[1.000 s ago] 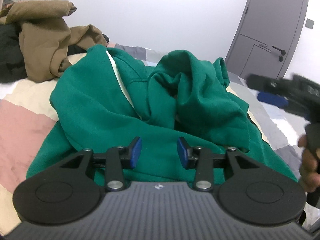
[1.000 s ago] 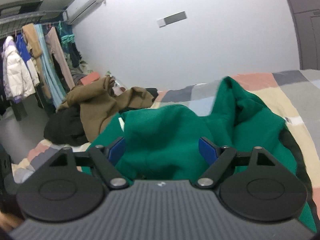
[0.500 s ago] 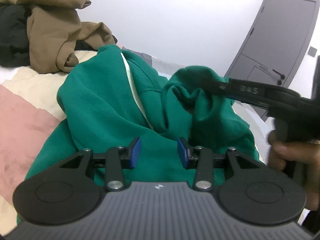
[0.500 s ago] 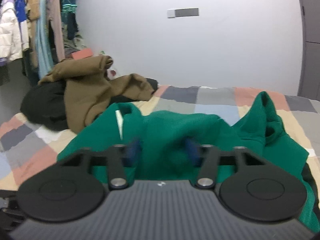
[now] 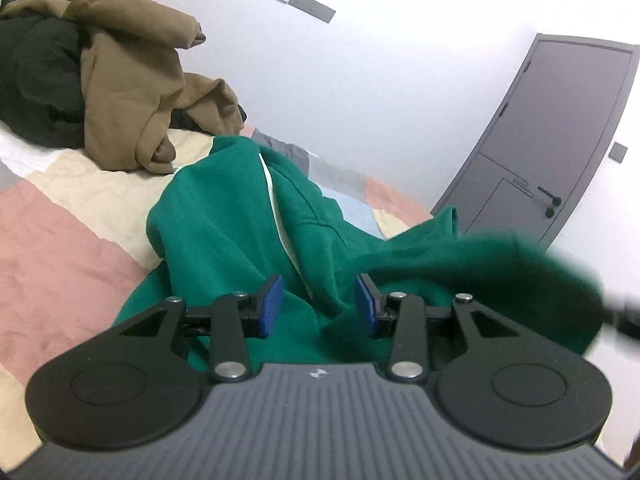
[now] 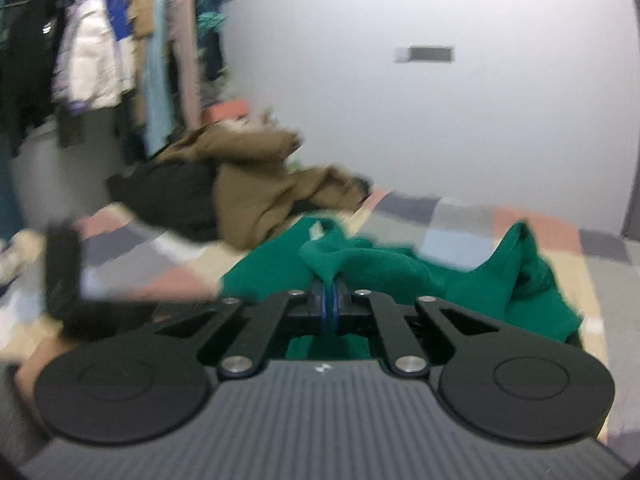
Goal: Fold large clothes
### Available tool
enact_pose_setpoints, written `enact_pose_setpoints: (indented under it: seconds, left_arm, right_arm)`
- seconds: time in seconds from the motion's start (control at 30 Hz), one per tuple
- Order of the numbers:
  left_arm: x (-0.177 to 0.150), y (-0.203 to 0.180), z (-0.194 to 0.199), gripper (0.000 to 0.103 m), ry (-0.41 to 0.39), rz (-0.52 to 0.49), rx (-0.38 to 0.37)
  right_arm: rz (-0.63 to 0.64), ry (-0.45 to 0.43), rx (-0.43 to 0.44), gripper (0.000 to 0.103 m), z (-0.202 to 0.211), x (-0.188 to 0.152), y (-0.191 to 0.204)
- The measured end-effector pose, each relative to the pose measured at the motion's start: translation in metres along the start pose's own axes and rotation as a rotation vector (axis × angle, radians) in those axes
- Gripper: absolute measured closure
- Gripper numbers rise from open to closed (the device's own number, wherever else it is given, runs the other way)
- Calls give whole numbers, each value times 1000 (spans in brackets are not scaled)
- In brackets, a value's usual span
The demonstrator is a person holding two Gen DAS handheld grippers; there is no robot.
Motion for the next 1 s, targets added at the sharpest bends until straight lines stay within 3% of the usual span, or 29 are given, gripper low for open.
enact_pose_setpoints:
  seconds: [0.2, 0.33, 0.37, 0.4, 0.47, 0.57, 0.73, 0.93, 1.0]
  left_arm:
    - [-9, -11, 10, 58, 11, -6, -37]
    - [-19, -25, 14, 58, 22, -51, -47]
    - [-21, -28, 16, 58, 25, -60, -58]
    - [-23, -33, 17, 58, 28, -70, -70]
    - [-25, -40, 18, 58, 29, -82, -91]
    - [-25, -48, 22, 58, -8, -98, -66]
    - [-30, -63, 21, 58, 20, -82, -137]
    - [-47, -78, 9, 60, 72, -140, -157]
    - [-54, -78, 2, 68, 107, -163, -116]
  right_arm:
    - [21, 192, 47, 97, -7, -67, 27]
    - [-2, 217, 66, 91, -5, -74, 28]
    - [-15, 217, 74, 82, -3, -70, 26]
    - [-32, 213, 85, 66, 1, -67, 23]
    - [-69, 197, 91, 50, 10, -62, 19]
    - [-131, 159, 115, 50, 25, -53, 11]
    - [-233, 89, 39, 50, 25, -41, -20]
    - [-347, 134, -45, 50, -19, -62, -65]
    - [-406, 160, -41, 50, -32, -75, -79]
Point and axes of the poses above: each gripper's, at about its wrist camera, not at the fingertips, and z roughly against the way its jaws point, y to its left, x to its top, the point moved 7 cm from there along -z, roughly the way its jaws point, and after that the axes turned 5 degrees about z, right-handed, at the moved point
